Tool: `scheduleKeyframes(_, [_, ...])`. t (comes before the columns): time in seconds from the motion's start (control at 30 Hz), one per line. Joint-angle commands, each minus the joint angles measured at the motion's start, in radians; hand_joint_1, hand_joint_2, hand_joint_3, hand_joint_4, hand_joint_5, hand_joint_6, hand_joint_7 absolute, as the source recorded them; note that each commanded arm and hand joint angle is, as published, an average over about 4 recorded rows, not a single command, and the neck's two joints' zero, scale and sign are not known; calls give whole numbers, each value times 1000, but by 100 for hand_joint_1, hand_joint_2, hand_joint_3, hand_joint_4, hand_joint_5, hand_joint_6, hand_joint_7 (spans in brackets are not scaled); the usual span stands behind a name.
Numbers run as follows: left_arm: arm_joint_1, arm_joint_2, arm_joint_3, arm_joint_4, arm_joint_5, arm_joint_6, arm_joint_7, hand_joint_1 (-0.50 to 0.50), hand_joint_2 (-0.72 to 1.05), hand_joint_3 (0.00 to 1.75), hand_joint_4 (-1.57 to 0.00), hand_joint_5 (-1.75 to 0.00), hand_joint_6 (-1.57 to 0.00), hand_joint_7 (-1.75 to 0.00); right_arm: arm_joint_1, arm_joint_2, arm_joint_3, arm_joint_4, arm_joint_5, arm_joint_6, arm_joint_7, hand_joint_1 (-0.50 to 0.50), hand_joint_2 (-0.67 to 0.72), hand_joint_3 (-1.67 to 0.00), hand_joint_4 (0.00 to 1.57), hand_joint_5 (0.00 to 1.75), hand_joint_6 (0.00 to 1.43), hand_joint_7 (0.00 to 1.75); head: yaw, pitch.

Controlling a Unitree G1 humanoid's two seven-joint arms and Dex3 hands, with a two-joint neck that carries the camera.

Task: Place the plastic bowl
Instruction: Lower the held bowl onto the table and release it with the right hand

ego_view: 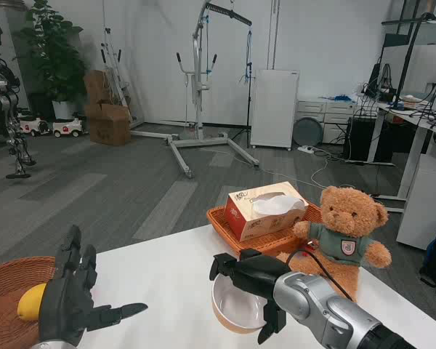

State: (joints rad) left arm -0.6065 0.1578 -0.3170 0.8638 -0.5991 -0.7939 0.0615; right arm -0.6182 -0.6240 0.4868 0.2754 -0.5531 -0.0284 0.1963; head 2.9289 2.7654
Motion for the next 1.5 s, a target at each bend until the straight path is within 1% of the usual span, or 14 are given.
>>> scheduleKeyframes(0.03, [-27, 4, -50, 34, -39, 4, 1, -50, 7, 0, 0, 0, 0, 0, -38, 13, 32, 61, 65, -5, 4, -38, -54, -127, 88, 165, 134, 161, -10, -35])
scheduleKeyframes(0.1, [-27, 4, -50, 34, -39, 4, 0, -50, 7, 0, 0, 0, 0, 0, -38, 13, 32, 61, 66, -5, 4, -38, -54, -127, 88, 165, 134, 161, -5, -20])
scheduleKeyframes(0.23, [-27, 3, -50, 34, -39, 4, 0, -50, 7, 0, 0, 0, 0, 0, -38, 13, 32, 61, 67, -5, 5, -38, -54, -127, 88, 165, 134, 161, -4, -20])
scheduleKeyframes(0.3, [-27, 2, -50, 34, -39, 4, 0, -50, 7, 4, 0, 0, 0, 0, -38, 13, 32, 61, 67, -5, 5, -38, -54, -127, 88, 165, 134, 161, -4, -20])
scheduleKeyframes(0.4, [-27, 2, -50, 35, -39, 4, 0, -50, 7, 2, 0, 0, 0, 0, -38, 13, 33, 61, 67, -5, 5, -38, -54, -127, 88, 165, 134, 161, -3, -20])
scheduleKeyframes(0.5, [-27, 2, -50, 36, -39, 4, 1, -50, 7, 0, 0, 0, 0, 0, -38, 12, 35, 64, 63, -6, 4, -38, -54, -127, 88, 165, 134, 161, -5, -25])
scheduleKeyframes(0.6, [-27, 2, -52, 39, -39, 4, 1, -50, 7, 0, 0, 0, 0, 0, -42, 14, 48, 92, 33, -13, 1, -38, -54, -127, 89, 165, 134, 161, -12, -41])
scheduleKeyframes(0.73, [-29, 1, -58, 43, -41, 4, 1, -50, 7, 0, 0, 0, 0, 0, -79, 27, 109, 202, 15, -31, -31, -38, -54, -127, 88, 165, 131, 161, -17, -79])
scheduleKeyframes(0.87, [-30, -2, -62, 43, -41, 4, 1, -50, 7, 0, 0, 0, 0, 0, -119, 50, 167, 332, 14, -52, -77, -38, -54, -127, 89, 165, 131, 161, -18, -86])
scheduleKeyframes(1.03, [-20, -9, -67, 36, -41, 1, 1, -50, 7, 0, 0, 0, 0, 0, -145, 80, 180, 500, 11, -84, -171, -38, -54, -127, 88, 165, 131, 161, -25, -102])
scheduleKeyframes(1.13, [-14, -11, -76, 31, -41, 0, 1, -50, 7, 0, 0, 0, 0, 0, -156, 97, 198, 598, 10, -95, -207, -38, -54, -127, 87, 165, 129, 161, -32, -111])
scheduleKeyframes(1.3, [-2, -12, -81, 17, -41, -4, 1, -50, 7, 0, 0, 0, 0, 0, -160, 110, 218, 652, 11, -96, -220, -38, -54, -127, 74, 153, 128, 161, -48, -132])
scheduleKeyframes(1.43, [6, -14, -84, 4, -41, -5, 0, -50, 7, 0, 0, 0, 0, 0, -160, 119, 251, 683, 28, -96, -226, -38, -54, -123, 54, 121, 126, 161, -58, -149])
scheduleKeyframes(1.5, [6, -17, -85, 3, -41, -5, 0, -50, 7, 0, 0, 0, 0, 0, -164, 122, 269, 703, 48, -95, -228, -39, -54, -119, 50, 107, 123, 161, -60, -157])
